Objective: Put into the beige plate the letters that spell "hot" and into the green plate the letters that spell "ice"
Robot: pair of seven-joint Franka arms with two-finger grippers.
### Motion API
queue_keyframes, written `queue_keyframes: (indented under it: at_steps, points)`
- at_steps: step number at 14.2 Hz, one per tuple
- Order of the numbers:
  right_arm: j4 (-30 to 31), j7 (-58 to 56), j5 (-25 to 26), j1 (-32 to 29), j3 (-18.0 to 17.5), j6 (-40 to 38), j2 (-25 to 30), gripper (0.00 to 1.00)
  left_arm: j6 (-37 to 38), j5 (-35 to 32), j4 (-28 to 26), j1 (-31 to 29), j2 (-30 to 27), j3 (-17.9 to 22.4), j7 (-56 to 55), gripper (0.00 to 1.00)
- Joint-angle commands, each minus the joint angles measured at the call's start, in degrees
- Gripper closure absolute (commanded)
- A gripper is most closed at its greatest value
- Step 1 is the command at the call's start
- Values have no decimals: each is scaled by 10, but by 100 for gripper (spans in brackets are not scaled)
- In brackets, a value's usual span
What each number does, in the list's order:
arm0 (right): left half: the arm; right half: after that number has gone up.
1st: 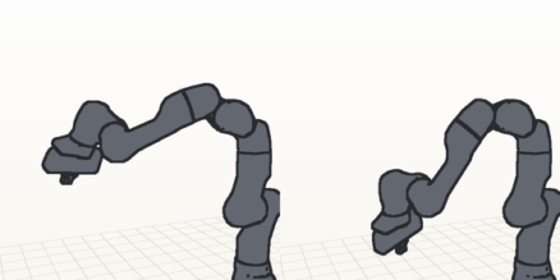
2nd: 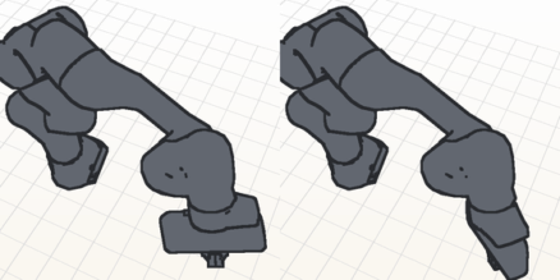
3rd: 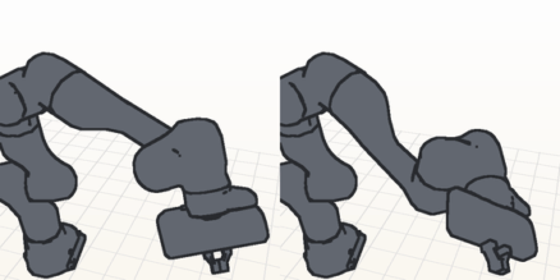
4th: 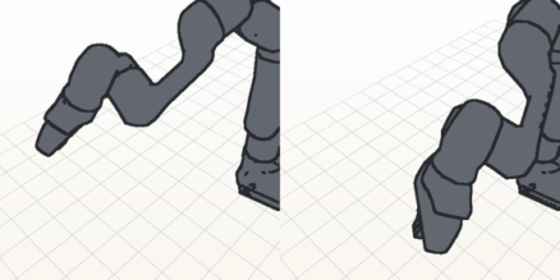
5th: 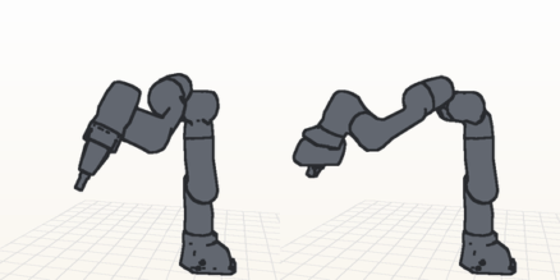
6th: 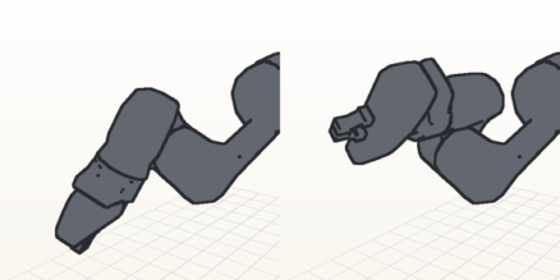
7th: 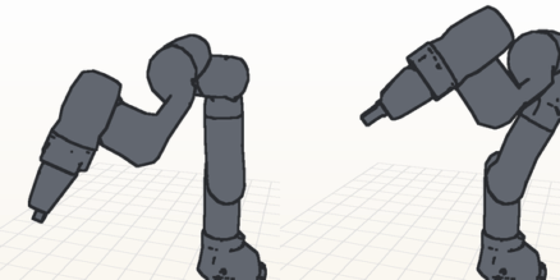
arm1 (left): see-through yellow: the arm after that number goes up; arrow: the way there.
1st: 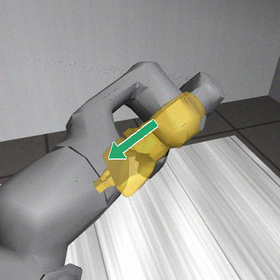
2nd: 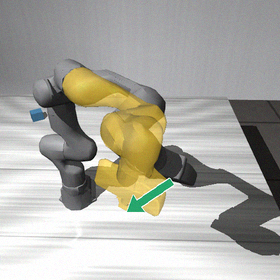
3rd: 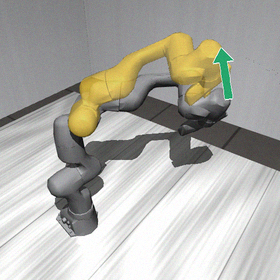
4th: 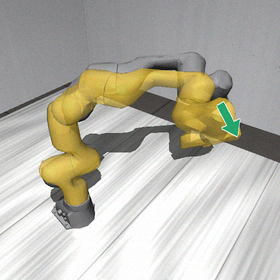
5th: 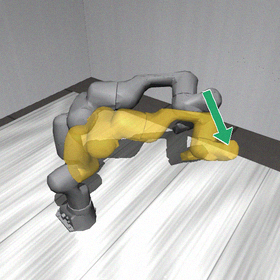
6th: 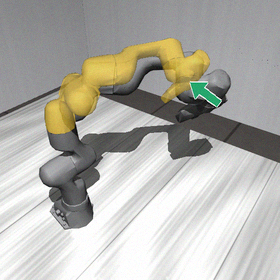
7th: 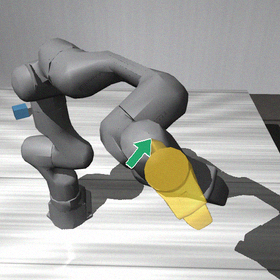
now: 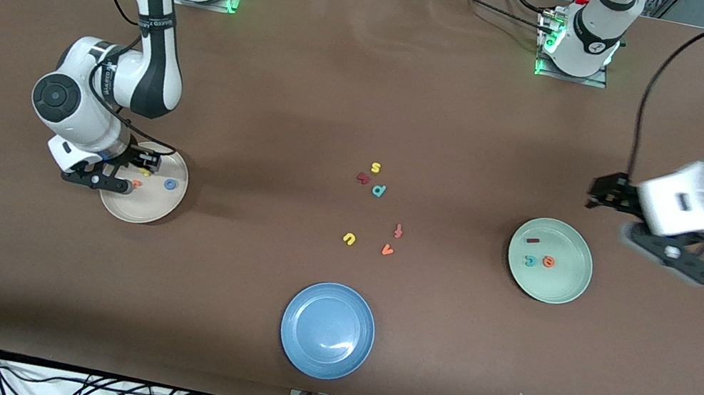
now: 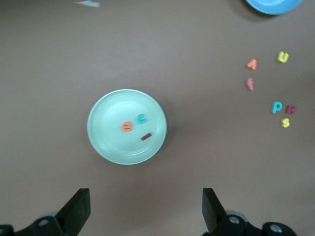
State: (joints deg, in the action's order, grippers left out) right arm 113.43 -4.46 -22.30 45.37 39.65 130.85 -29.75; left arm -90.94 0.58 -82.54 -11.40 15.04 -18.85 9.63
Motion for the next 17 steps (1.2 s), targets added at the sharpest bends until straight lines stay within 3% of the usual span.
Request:
queue_keyframes:
  at_steps: [1, 5, 8, 14, 16, 17]
  points:
    - [-79, 76, -25, 11, -7, -81, -10, 0, 1, 11, -17, 70, -35, 72, -7, 0]
    - [-140, 140, -18, 17, -15, -150, -11, 0, -1, -35, -25, 130, -83, 126, -74, 0]
    - [-174, 146, -20, 17, -15, -198, -10, 0, -10, -28, -84, 144, -140, 153, -75, 0]
    - [-247, 187, -17, 10, -10, -306, -9, 0, -16, 5, -102, 129, -158, 157, -76, 0]
    - [-248, 184, 15, -20, -30, -315, 21, 0, -16, 0, -101, 129, -157, 158, -73, 0]
    - [-246, 185, 43, -39, -60, -315, 36, 0, -15, 0, -103, 129, -157, 158, -77, 0]
